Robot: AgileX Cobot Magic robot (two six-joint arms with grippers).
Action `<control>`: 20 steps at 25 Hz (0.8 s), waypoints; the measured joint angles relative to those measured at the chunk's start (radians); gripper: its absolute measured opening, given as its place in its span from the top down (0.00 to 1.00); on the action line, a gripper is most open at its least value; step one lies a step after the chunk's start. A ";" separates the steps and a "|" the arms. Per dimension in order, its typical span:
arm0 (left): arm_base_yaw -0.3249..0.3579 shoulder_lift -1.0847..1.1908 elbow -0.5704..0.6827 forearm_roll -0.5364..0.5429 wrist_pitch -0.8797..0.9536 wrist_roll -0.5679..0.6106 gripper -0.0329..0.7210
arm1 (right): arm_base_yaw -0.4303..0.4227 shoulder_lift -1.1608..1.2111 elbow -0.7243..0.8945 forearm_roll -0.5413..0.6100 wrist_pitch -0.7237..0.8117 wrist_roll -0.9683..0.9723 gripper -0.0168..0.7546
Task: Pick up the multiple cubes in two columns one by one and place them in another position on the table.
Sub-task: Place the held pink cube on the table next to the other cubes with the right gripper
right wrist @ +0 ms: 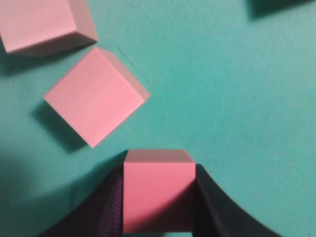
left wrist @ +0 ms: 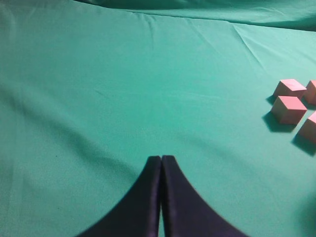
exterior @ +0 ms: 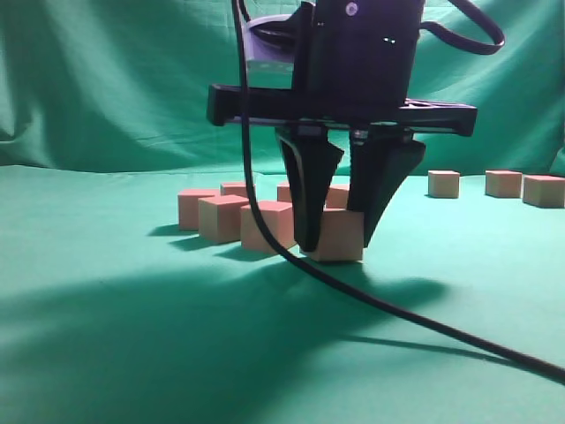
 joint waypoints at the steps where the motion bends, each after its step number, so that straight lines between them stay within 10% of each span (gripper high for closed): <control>1: 0.000 0.000 0.000 0.000 0.000 0.000 0.96 | 0.000 0.000 0.000 -0.005 0.002 -0.007 0.63; 12: 0.000 0.000 0.000 0.000 0.000 0.000 0.96 | 0.000 -0.007 -0.034 -0.013 0.075 -0.034 0.27; 20: 0.000 0.000 0.000 0.000 0.000 0.000 0.96 | -0.002 -0.161 -0.192 -0.156 0.233 -0.038 0.26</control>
